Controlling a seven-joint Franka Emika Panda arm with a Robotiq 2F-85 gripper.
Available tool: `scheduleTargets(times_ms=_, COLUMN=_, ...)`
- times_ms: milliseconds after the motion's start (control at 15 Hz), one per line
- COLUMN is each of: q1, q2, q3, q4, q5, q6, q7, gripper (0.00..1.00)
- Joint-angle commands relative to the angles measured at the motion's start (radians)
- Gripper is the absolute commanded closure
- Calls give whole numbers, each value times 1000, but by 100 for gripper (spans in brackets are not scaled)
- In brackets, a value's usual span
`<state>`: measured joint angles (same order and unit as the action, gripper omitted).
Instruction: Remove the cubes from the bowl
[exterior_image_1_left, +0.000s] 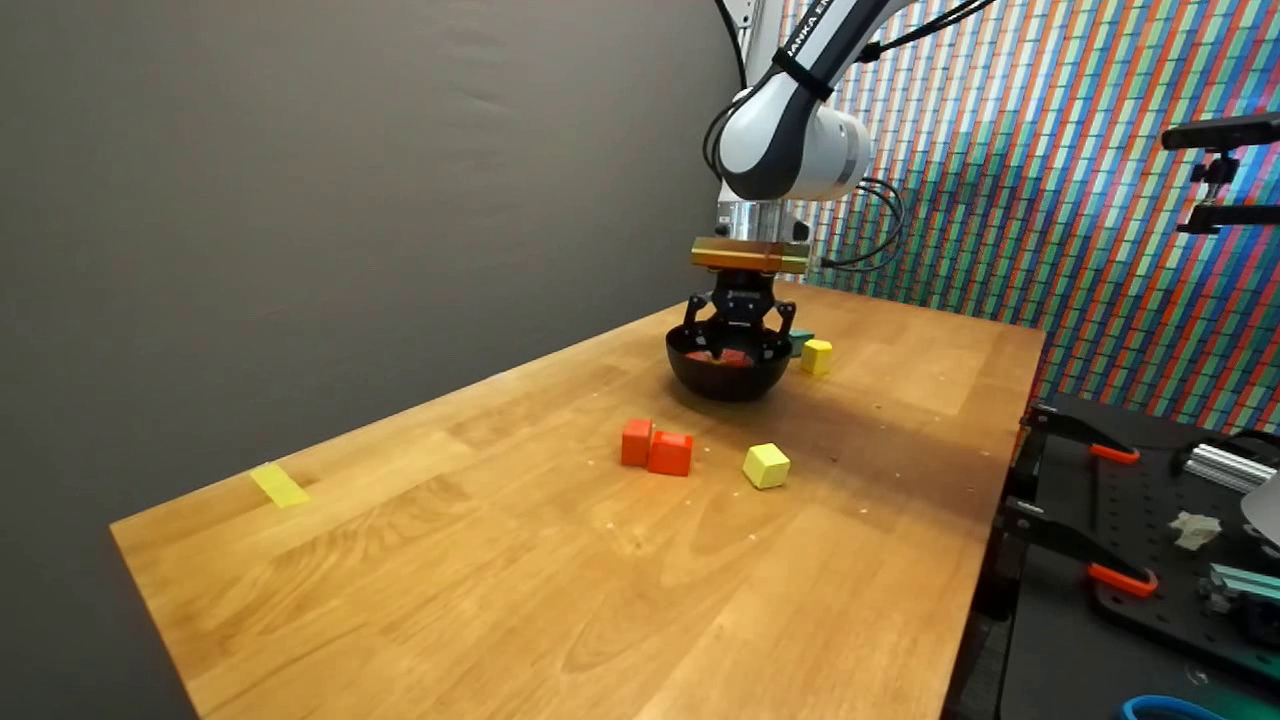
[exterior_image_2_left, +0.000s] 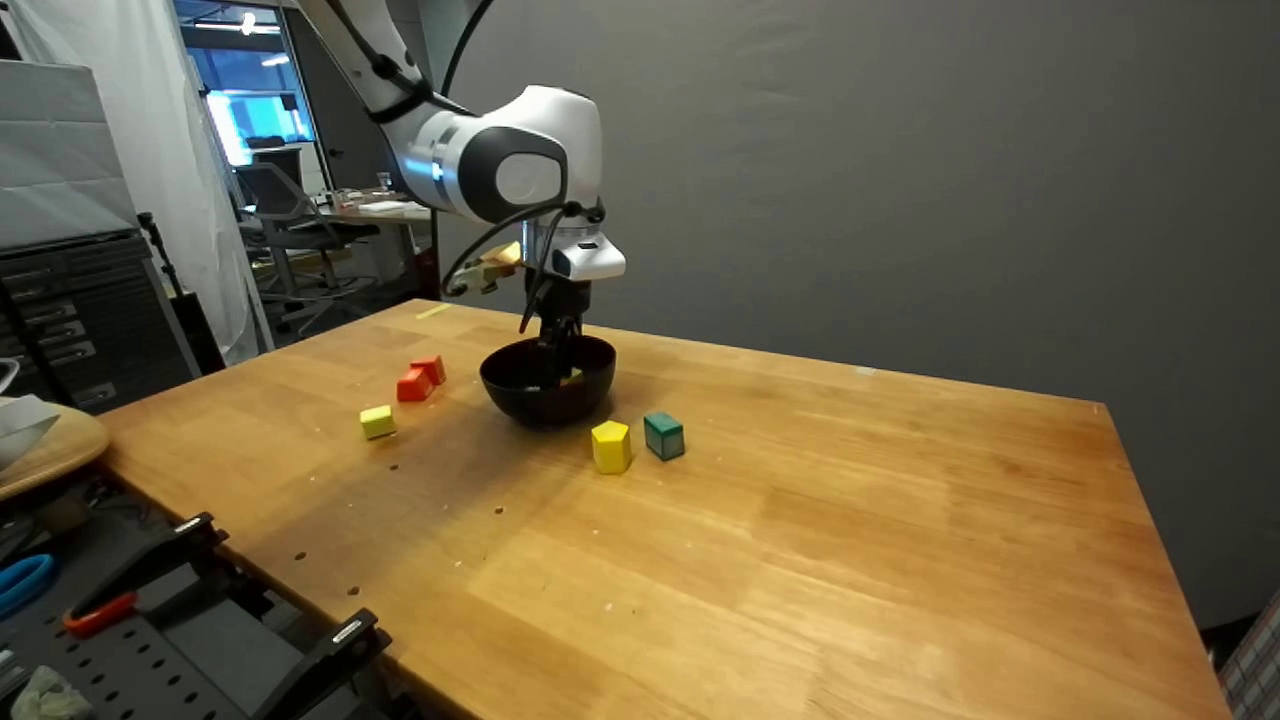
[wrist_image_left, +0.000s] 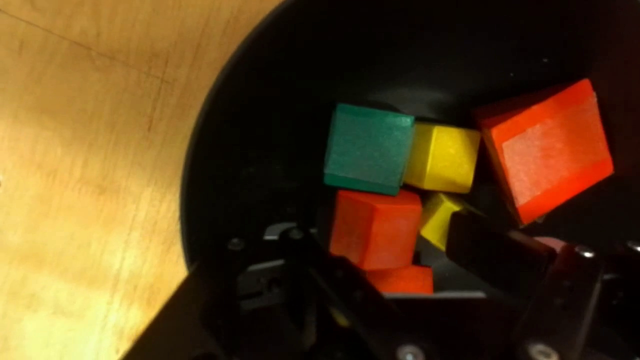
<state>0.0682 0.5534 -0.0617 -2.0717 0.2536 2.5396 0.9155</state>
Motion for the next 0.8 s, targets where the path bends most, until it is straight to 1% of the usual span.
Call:
scheduleTargets(times_ms=0, q1=26, q2=25, q3=-28, q4=11, q5=-54, q6=-32, q7=6, gripper=65)
scheduleTargets(times_ms=67, q1=29, q2=30, q3=-31, q4=10, q5=-67, q6=-38, q7=6, gripper=70)
scheduleTargets(times_ms=133, q1=30, q2=36, q3=-30, q4=10, q5=-76, q6=-42, q7=5, gripper=72)
scheduleTargets(times_ms=200, q1=30, q2=39, q3=-28, q4=14, q5=-80, q6=-43, q7=4, gripper=74)
scheduleTargets(times_ms=267, q1=34, q2=43, q3=-27, q4=19, q5=-85, q6=-39, q7=6, gripper=71)
scheduleTargets(times_ms=333, q1=33, q2=45, q3=-23, q4=22, q5=-85, q6=-37, q7=4, gripper=71)
scheduleTargets(times_ms=400, q1=35, q2=46, q3=-23, q4=27, q5=-90, q6=-31, q7=5, gripper=75)
scheduleTargets(times_ms=467, q1=39, q2=46, q3=-23, q4=29, q5=-96, q6=-31, q7=6, gripper=76)
scheduleTargets(times_ms=533, q1=40, q2=43, q3=-24, q4=30, q5=-100, q6=-31, q7=6, gripper=83)
scheduleTargets(times_ms=600, q1=40, q2=36, q3=-24, q4=32, q5=-101, q6=-34, q7=6, gripper=96)
scheduleTargets(times_ms=667, q1=31, q2=20, q3=-15, q4=30, q5=-87, q6=-39, q7=-2, gripper=100)
scheduleTargets(times_ms=733, q1=34, q2=5, q3=-19, q4=26, q5=-92, q6=-43, q7=0, gripper=100)
